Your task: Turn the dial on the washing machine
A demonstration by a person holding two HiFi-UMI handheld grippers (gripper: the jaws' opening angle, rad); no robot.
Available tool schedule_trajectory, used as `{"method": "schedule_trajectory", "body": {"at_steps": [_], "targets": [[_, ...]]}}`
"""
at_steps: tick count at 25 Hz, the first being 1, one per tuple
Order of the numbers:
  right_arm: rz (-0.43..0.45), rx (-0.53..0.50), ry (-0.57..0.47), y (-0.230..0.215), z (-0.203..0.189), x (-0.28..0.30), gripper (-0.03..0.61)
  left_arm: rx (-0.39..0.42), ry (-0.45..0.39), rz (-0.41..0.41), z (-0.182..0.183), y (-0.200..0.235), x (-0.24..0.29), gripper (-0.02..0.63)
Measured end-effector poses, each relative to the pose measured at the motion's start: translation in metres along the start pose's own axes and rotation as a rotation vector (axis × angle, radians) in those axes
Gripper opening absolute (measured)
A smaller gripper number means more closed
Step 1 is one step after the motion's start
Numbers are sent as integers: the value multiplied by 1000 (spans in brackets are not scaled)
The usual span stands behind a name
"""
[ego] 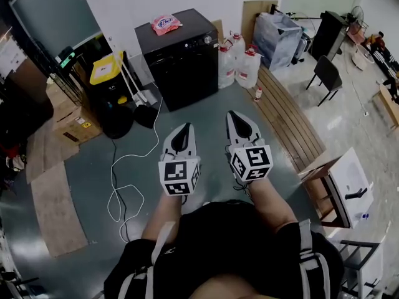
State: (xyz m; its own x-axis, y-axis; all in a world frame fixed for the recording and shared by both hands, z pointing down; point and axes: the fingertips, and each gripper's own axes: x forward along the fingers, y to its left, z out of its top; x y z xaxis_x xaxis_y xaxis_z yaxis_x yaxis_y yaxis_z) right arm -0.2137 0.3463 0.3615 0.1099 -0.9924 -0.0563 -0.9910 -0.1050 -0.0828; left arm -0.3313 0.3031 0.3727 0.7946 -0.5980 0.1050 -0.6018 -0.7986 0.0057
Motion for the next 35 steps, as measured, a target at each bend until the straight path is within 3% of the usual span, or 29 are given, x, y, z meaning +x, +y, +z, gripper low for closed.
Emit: {"method": "schedule_trajectory", "body": {"at_steps": [7,19,35], "targets": [[-38,-4,9,7,-10,21,8,-3,9,-34,-7,25,16,-5],[-28,5,-10,-32,-19,95,8,6,14,-20,-12,50,91,-5],[13,31,9,-177,-8,250,8,18,37,14,19,54,300,-5]]}}
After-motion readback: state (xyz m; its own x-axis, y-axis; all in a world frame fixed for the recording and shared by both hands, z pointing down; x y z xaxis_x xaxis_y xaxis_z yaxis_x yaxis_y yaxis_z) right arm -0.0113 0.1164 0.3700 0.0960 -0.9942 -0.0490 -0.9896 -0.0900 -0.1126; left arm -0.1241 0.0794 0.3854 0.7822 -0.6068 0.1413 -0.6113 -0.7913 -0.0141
